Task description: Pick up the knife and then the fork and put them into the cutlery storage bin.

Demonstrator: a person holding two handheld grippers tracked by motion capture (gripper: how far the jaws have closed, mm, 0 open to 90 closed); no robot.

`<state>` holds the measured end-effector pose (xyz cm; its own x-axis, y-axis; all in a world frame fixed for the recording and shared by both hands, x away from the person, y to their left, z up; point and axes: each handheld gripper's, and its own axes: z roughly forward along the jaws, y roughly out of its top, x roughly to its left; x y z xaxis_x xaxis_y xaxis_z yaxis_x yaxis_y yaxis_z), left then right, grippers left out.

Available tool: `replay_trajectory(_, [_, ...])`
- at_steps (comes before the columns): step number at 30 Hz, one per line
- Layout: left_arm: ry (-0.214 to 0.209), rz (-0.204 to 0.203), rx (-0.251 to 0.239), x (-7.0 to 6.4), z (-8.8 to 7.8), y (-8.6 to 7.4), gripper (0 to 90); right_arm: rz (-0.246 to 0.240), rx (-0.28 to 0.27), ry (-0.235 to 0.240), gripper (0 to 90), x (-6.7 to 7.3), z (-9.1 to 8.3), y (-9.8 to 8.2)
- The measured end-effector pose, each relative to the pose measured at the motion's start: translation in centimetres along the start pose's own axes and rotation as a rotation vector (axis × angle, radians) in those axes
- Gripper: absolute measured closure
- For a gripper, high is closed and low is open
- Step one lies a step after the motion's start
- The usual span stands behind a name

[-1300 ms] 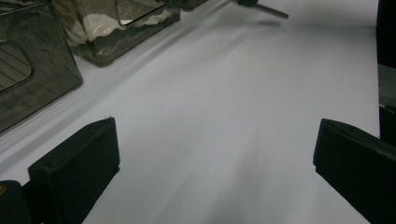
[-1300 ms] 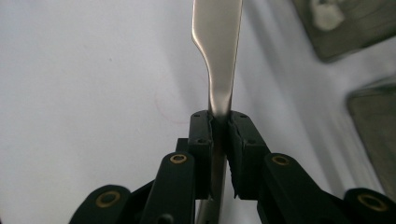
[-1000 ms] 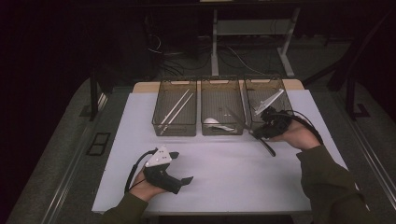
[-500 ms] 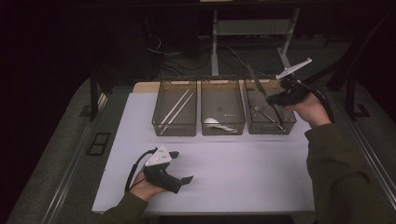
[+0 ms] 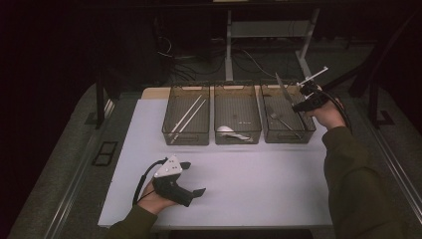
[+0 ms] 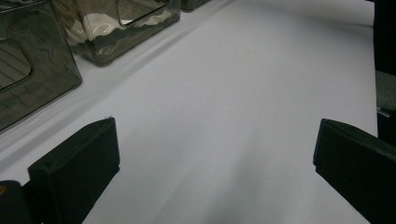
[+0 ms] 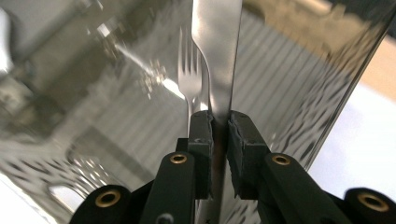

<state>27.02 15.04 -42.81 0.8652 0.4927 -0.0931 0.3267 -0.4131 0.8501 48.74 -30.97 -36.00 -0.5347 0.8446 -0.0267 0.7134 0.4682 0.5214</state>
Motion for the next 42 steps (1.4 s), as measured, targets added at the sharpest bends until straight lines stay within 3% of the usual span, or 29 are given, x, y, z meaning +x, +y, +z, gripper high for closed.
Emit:
replay_trajectory(6, [0.002, -0.001, 0.000, -0.1, 0.0, 0.0, 0.0, 0.012, 0.063, 0.035, 78.6, -0.2, 1.9, -1.6])
replay_trajectory(10, [0.003, 0.002, 0.003, 0.0, 0.0, 0.0, 0.0, 0.046, 0.002, 0.066, 68.4, -0.4, 1.7, -2.1])
replay_trajectory(16, [0.002, 0.000, 0.004, 0.0, 0.0, 0.0, 0.0, 0.030, -0.108, 0.126, 54.2, 0.4, 0.0, -2.6])
replay_trajectory(20, [0.004, 0.000, 0.002, 0.0, 0.0, 0.0, 0.0, 0.040, -0.195, 0.172, 46.7, 1.6, -1.4, -3.3])
replay_trajectory(25, [0.005, 0.000, 0.003, 0.0, -0.1, 0.0, 0.0, 0.017, -0.255, 0.170, 39.3, 3.6, -2.6, -4.6])
replay_trajectory(30, [0.005, -0.001, 0.005, 0.1, -0.1, -0.1, 0.0, -0.003, -0.315, 0.138, 34.2, 6.1, -3.3, -6.9])
replay_trajectory(38, [0.006, -0.002, 0.011, 0.1, -0.1, -0.1, 0.0, 0.007, -0.363, 0.167, 26.7, 8.8, -3.6, -10.8])
replay_trajectory(42, [0.005, -0.001, 0.012, 0.1, -0.1, -0.1, 0.0, 0.021, -0.380, 0.149, 25.4, 9.6, -3.4, -12.7])
